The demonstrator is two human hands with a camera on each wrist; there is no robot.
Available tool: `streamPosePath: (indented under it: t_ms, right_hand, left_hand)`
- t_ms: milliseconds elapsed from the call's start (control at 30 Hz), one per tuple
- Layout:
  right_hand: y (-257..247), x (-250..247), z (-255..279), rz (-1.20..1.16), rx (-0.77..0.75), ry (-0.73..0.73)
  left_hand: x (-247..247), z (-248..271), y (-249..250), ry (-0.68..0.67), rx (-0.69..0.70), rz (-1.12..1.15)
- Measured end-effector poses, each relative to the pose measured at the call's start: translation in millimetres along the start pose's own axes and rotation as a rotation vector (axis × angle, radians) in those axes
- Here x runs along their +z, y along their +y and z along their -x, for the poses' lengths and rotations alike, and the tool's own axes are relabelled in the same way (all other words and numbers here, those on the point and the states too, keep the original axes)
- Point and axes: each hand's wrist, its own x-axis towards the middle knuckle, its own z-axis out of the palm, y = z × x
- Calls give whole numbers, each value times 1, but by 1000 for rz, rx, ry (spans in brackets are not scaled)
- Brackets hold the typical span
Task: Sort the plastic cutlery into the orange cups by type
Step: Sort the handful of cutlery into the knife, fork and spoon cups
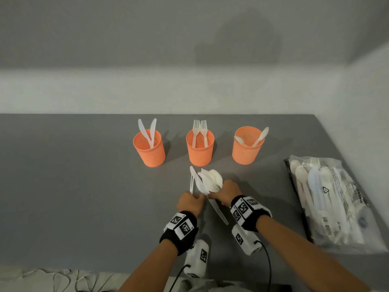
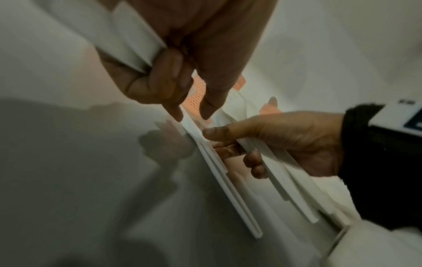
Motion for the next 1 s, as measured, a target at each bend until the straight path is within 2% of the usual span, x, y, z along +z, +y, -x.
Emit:
streamPosePath:
  t_ms: [133, 367, 600, 767, 900, 1000]
  right_hand:
    - [0, 6, 3, 155, -57, 7]
    - [19, -16, 14, 91, 23, -76]
    - [62, -45, 38, -158, 55, -95]
    - [81, -53, 53, -345, 102, -156]
    - [80, -53, 57, -513, 66, -227]
    - [67, -52, 55, -591, 10, -246]
  left_hand:
    - [8, 0, 1, 19, -22, -10]
    - [11, 11, 1, 31, -27, -63]
    - [34, 16, 17, 7, 6, -312]
    - [37, 21, 18, 18, 24, -410]
    - [32, 23, 14, 35, 66, -292]
    - [25, 20, 14, 48, 130, 71]
